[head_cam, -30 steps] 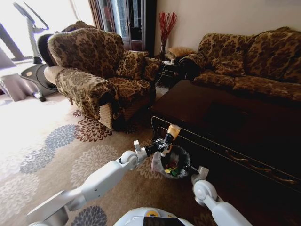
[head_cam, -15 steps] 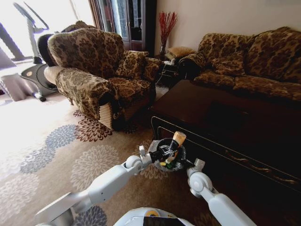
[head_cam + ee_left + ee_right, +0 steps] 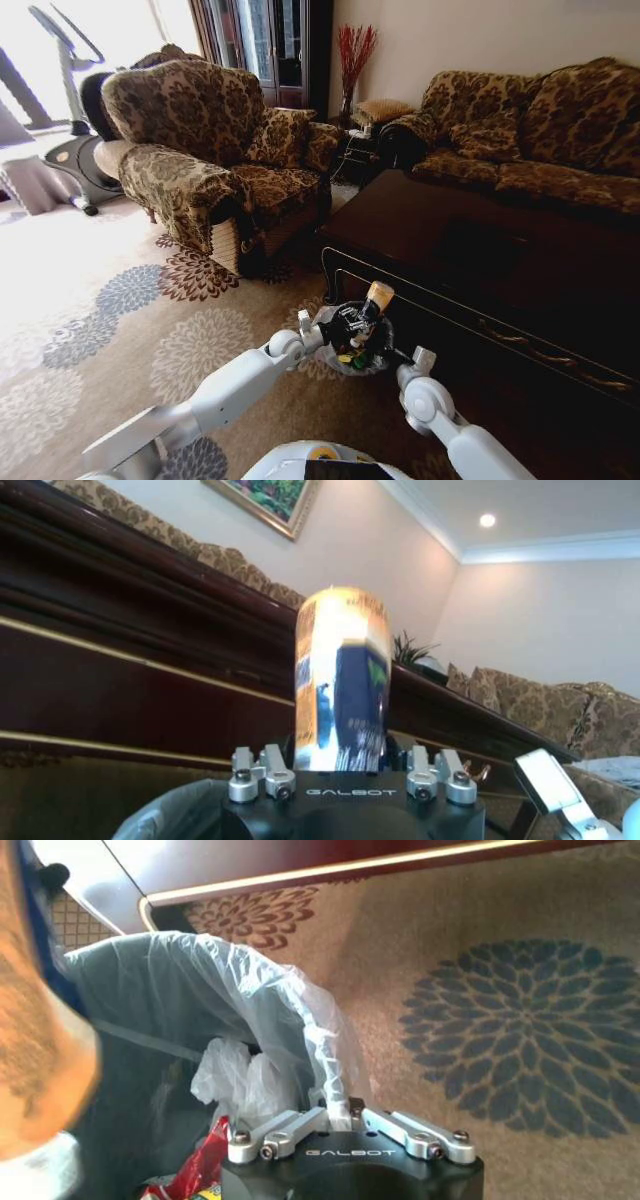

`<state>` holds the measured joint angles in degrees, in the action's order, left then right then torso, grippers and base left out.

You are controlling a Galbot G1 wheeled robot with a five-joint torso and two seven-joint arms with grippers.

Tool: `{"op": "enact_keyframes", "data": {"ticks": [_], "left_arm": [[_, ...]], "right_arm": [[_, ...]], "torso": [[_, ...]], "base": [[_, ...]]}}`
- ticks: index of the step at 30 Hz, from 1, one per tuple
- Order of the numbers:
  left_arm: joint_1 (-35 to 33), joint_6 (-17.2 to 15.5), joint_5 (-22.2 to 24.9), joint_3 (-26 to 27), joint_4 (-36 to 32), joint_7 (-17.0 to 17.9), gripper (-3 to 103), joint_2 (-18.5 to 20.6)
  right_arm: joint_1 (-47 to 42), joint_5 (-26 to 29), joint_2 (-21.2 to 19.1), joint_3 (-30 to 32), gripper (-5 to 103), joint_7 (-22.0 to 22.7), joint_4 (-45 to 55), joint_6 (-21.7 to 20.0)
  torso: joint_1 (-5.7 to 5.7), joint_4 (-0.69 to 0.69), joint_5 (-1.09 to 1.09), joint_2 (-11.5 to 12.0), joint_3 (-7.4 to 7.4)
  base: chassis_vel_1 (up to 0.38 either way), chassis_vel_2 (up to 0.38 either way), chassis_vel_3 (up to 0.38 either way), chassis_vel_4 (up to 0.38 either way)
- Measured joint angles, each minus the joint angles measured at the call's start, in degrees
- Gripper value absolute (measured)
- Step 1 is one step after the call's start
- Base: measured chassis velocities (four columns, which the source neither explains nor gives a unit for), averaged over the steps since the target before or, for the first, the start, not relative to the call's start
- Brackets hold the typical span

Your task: Pick up the trash from the ground and place it into the trash bin.

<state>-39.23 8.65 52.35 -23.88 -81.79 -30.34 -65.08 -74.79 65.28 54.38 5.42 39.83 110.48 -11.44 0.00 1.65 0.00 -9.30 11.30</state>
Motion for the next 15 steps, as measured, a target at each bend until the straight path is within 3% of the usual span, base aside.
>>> {"op": "enact_keyframes", "data": {"ticks": [1,2,4,7,10,15], "left_arm": [[0.0,0.0,0.0,0.0,0.0,-0.4,64,-0.1],[0.0,0.0,0.0,0.0,0.0,-0.9,75,-0.1],[-0.1,0.0,0.0,0.0,-0.1,-1.0,75,-0.1],[-0.5,0.4,0.1,0.4,-0.5,-1.8,91,0.0],[-1.0,0.7,0.1,1.0,-0.7,-1.9,99,0.0],[-1.2,1.0,0.4,3.1,-0.8,-1.0,100,-0.5]], "right_arm": [[-0.4,0.0,-0.1,0.2,0,-0.1,0.2,0.0],[-1.0,0.0,-0.3,0.7,0,-0.1,0.5,0.0],[-1.2,0.0,-0.4,0.9,0,-0.1,0.7,0.0],[-3.0,0.4,-1.3,2.2,0,-0.3,1.8,-0.1],[-4.2,0.5,-1.7,3.1,0,-0.6,2.1,-0.1],[-6.1,0.5,-2.1,4.3,0,-1.2,2.6,-0.2]], "torso": [[0.00,0.00,0.00,0.0,0.00],[0.00,0.00,0.00,0.0,0.00],[0.00,0.00,0.01,0.0,0.00],[0.00,0.00,0.00,0.0,0.00],[0.00,0.00,0.00,0.0,0.00],[0.00,0.00,0.01,0.0,0.00]], "base": [[0.000,0.000,0.000,0.000],[0.000,0.000,0.000,0.000],[0.000,0.000,0.000,0.000],[0.000,0.000,0.000,0.000],[0.000,0.000,0.000,0.000],[0.000,0.000,0.000,0.000]]}}
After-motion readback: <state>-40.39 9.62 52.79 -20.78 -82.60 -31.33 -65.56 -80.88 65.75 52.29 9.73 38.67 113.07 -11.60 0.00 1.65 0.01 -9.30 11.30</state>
